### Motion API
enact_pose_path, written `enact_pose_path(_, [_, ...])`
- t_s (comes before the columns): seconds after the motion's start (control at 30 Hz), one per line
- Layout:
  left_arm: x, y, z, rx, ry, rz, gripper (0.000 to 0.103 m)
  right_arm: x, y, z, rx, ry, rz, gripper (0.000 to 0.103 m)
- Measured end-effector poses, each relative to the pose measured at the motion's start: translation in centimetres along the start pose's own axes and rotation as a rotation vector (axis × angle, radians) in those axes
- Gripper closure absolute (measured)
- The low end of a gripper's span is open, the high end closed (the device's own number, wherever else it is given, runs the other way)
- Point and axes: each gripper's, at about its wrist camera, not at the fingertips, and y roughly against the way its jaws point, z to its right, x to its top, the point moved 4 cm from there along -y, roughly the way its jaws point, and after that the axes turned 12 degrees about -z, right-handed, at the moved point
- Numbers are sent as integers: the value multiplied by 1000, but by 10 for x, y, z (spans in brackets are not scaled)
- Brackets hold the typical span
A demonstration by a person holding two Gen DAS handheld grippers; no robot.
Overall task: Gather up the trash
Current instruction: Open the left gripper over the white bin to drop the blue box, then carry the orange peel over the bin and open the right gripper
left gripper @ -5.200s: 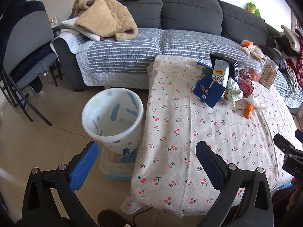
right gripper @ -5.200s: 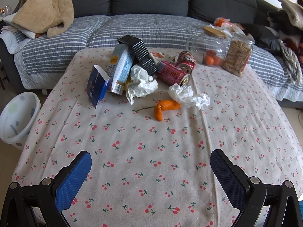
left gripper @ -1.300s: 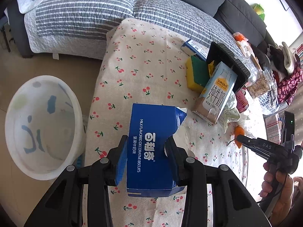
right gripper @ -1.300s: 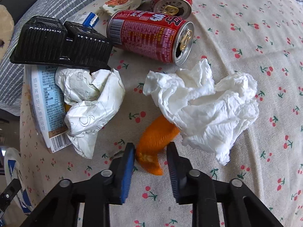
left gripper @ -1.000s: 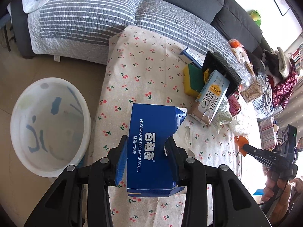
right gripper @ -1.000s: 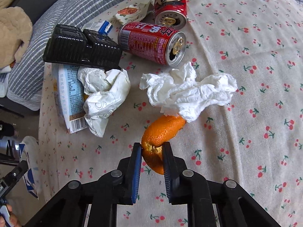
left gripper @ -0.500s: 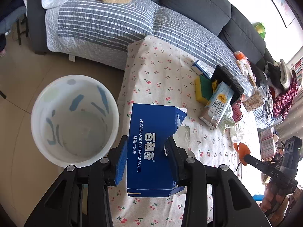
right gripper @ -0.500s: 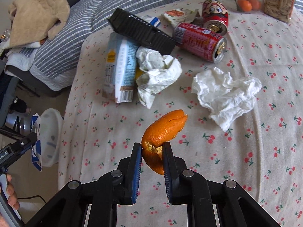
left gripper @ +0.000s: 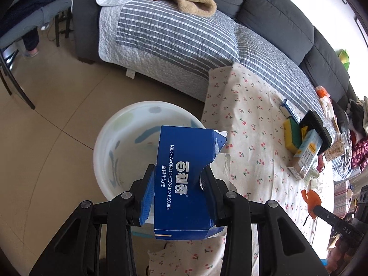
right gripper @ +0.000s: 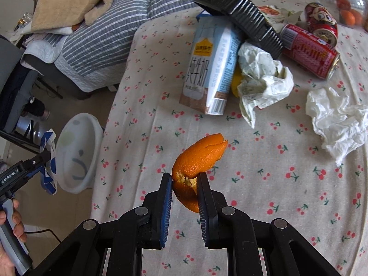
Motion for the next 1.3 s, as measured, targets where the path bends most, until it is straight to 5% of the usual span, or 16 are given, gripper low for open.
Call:
enact_pose_path(0.17, [11, -7, -19, 22, 52, 33, 54, 5, -13, -22, 9, 28, -10, 83])
enact_pose_path(0.23, [13, -9, -24, 50, 77, 37, 20, 6, -17, -29, 8, 42, -12, 83])
enact_pose_path(0.43, [7, -2, -22, 80, 17, 34, 7, 7, -28, -47, 13, 75, -21, 83])
enact_pose_path(1.0, [-40, 30, -74, 187, -23, 6, 4, 12, -71, -141, 110, 241, -40, 89])
enact_pose_path(1.13, [-46, 33, -89, 172, -14, 0, 4, 16, -89, -156, 20, 291, -39, 87])
enact_pose_path(1.2, [-48, 32, -93, 185, -27, -8, 4, 16, -98, -151, 3, 280, -60, 80])
enact_pose_path(1.27, [-50, 31, -95, 189, -34, -17, 4, 15, -103, -142, 7, 239, -83, 50])
enact_pose_path(1.3, [-50, 30, -96, 186, -36, -21, 4, 15, -104, -139, 14, 232, -93, 49])
